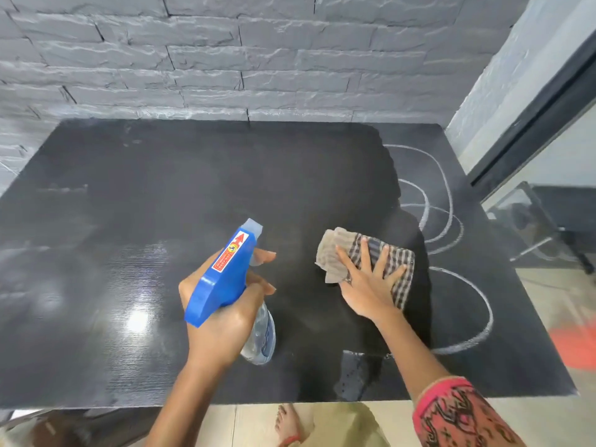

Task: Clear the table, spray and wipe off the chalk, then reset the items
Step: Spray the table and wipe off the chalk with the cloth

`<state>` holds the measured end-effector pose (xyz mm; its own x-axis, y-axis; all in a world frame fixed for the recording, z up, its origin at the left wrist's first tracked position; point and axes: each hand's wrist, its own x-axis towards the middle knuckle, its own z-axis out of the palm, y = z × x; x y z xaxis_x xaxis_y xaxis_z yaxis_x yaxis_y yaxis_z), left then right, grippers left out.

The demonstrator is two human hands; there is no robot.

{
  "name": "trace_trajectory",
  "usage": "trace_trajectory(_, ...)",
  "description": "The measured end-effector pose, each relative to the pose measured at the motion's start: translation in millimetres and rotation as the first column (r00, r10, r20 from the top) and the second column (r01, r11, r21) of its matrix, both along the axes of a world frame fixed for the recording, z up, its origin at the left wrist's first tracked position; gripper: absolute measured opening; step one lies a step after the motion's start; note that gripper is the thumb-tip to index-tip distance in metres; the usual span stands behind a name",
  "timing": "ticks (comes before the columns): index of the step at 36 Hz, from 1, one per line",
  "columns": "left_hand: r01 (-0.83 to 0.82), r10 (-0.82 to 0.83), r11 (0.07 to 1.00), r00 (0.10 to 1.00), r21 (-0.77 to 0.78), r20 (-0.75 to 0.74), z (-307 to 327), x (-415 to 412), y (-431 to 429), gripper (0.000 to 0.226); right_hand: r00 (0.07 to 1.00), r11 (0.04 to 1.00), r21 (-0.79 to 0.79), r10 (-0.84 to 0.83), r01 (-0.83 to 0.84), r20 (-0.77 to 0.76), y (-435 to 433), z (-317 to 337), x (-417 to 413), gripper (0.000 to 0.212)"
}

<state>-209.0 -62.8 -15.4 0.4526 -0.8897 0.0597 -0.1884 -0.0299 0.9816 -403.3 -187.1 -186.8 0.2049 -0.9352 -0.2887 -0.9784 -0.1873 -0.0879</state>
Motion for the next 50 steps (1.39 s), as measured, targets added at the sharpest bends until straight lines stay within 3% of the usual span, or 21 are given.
trace_trajectory(7, 0.069, -0.068, 0.998, 0.997, -0.006, 0.038, 0, 1, -2, 0.037, 0.925, 0.929, -0.047, 0.369, -0.366, 0.094, 86, -2, 18, 0.080)
trace_trajectory(10, 0.073, -0.072, 0.997, 0.997, -0.011, 0.040, -7, 2, 0, 0.038, 0.895, 0.894, -0.029, 0.447, -0.446, 0.013, 127, 4, -11, 0.091)
trace_trajectory(14, 0.066, -0.065, 0.997, 0.998, -0.028, 0.025, -11, 1, 1, 0.041, 0.922, 0.920, -0.062, 0.382, -0.386, -0.060, 146, 1, -65, 0.099)
trace_trajectory(17, 0.057, -0.056, 0.997, 0.998, -0.047, 0.021, -10, -1, 1, 0.040, 0.972, 0.973, -0.036, 0.225, -0.228, -0.059, 124, 6, -77, 0.092)
trace_trajectory(21, 0.025, -0.023, 0.999, 0.998, -0.040, 0.057, -2, -5, 6, 0.033, 1.000, 0.996, -0.086, 0.029, -0.030, -0.006, 72, -2, -47, 0.071)
trace_trajectory(24, -0.016, 0.016, 1.000, 0.999, -0.013, 0.031, 5, -7, 15, 0.032, 0.999, 0.998, -0.047, 0.041, -0.040, 0.024, 44, -6, 0, 0.069)
trace_trajectory(27, -0.010, 0.011, 0.999, 1.000, -0.035, 0.029, 18, -10, 33, 0.032, 0.982, 0.984, -0.032, 0.178, -0.176, 0.067, 52, 1, 47, 0.067)
trace_trajectory(29, 0.101, -0.102, 0.995, 0.995, 0.007, 0.024, 32, -15, 41, 0.032, 0.939, 0.941, -0.062, 0.338, -0.334, 0.070, 78, 3, 66, 0.064)
trace_trajectory(32, -0.062, 0.065, 0.992, 0.998, -0.109, 0.025, 30, -7, 54, 0.038, 0.853, 0.862, -0.090, 0.507, -0.499, 0.129, 131, 0, 68, 0.058)
trace_trajectory(35, -0.076, 0.083, 0.990, 0.995, -0.119, 0.052, 31, -4, 63, 0.038, 0.794, 0.801, -0.052, 0.598, -0.597, 0.110, 167, -4, 37, 0.061)
trace_trajectory(40, -0.101, 0.101, 0.991, 0.995, -0.091, -0.003, 18, -5, 70, 0.034, 0.883, 0.882, -0.079, 0.468, -0.465, 0.023, 189, 1, -50, 0.076)
trace_trajectory(43, -0.089, 0.086, 0.994, 0.995, -0.065, -0.046, 13, -10, 68, 0.034, 0.974, 0.973, -0.063, 0.224, -0.221, 0.046, 155, -7, -76, 0.090)
trace_trajectory(45, -0.104, 0.103, 0.992, 0.995, -0.074, -0.016, 11, -18, 73, 0.030, 0.994, 0.994, -0.060, 0.098, -0.095, 0.045, 128, -12, -68, 0.084)
trace_trajectory(48, -0.093, 0.092, 0.996, 0.995, -0.014, -0.021, 2, -21, 66, 0.033, 0.997, 0.998, -0.002, 0.065, -0.065, 0.029, 109, -9, -32, 0.071)
trace_trajectory(50, -0.026, 0.033, 0.992, 0.998, 0.123, -0.057, -7, -17, 53, 0.032, 0.988, 0.989, 0.002, 0.146, -0.146, 0.040, 118, -3, -15, 0.070)
